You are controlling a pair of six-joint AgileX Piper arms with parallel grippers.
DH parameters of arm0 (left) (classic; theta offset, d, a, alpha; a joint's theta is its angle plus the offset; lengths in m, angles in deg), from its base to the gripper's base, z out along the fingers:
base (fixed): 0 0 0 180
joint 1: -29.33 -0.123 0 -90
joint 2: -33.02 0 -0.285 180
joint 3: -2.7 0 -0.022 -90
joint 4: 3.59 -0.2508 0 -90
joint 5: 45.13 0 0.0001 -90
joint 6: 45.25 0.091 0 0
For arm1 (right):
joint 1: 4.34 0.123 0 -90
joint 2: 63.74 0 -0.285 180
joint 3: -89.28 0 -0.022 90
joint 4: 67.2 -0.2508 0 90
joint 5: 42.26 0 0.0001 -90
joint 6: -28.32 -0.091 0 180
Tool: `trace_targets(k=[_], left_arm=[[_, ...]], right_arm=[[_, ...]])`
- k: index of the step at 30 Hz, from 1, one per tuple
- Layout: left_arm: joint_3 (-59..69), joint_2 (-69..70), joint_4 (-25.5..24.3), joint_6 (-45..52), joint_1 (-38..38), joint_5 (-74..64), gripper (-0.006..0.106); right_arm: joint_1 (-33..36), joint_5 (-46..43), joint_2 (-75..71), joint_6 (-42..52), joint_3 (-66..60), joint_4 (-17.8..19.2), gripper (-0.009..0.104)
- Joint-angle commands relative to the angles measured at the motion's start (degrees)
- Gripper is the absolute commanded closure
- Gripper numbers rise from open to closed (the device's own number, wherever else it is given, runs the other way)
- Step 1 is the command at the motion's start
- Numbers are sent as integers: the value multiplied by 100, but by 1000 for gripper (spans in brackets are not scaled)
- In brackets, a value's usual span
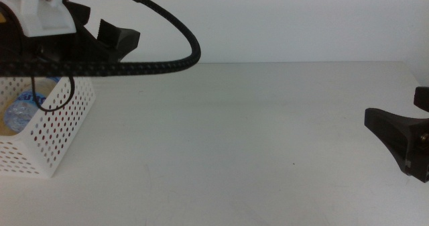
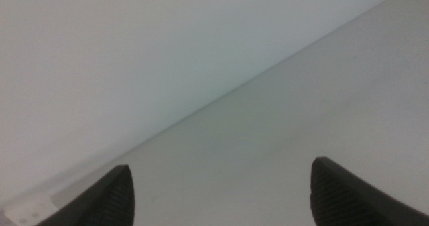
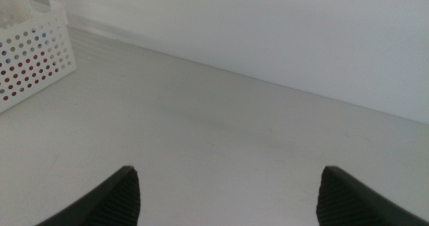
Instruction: Use arms to grab the bottles and put them into the dustbin to the left of the table.
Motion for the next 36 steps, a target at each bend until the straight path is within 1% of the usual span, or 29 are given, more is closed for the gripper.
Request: trace_targets(k=[1,6,9,11,12,14,18,21,24,29,33,36], left_arm=[[-160,126,25,-55,10,638,18],[-98,245,-89,-55,10,1432,18],[184,434,-195,-55,10,1533,18],[505,634,-225,-55,-1,1528,18],[683,762,-225,-55,-1,1521,18],[1063,1052,-225,-55,-1,1521,18],[1803,1674,-235,-55,-197,1516,18],[2484,2310,-235,-55,-666,1517,18],[3114,3169,-227,-55,-1145,1517,18],[4162,4571,-227,-55,-1631,1502,18],[4901,5588,-212,-55,-1763,1502,18],[5380,6070,-212,-55,-1780,1502,18]], right_arm=[[-33,-396,-4,39,173,59,23],[-120,-601,-4,39,173,6,23],[-449,-742,-4,39,173,-361,23],[-803,-747,-4,39,173,-720,23],[-984,-761,-11,39,173,-789,23],[-1291,-813,-114,39,173,-769,23],[-1607,-841,-493,39,146,-717,23],[-1797,-885,-1058,39,-177,-723,23],[-1975,-874,-1687,39,-822,-723,23],[-2036,-846,-2800,39,-1951,-747,23],[-2036,-832,-3682,39,-2595,-741,23],[-2036,-832,-4127,39,-2976,-691,23]])
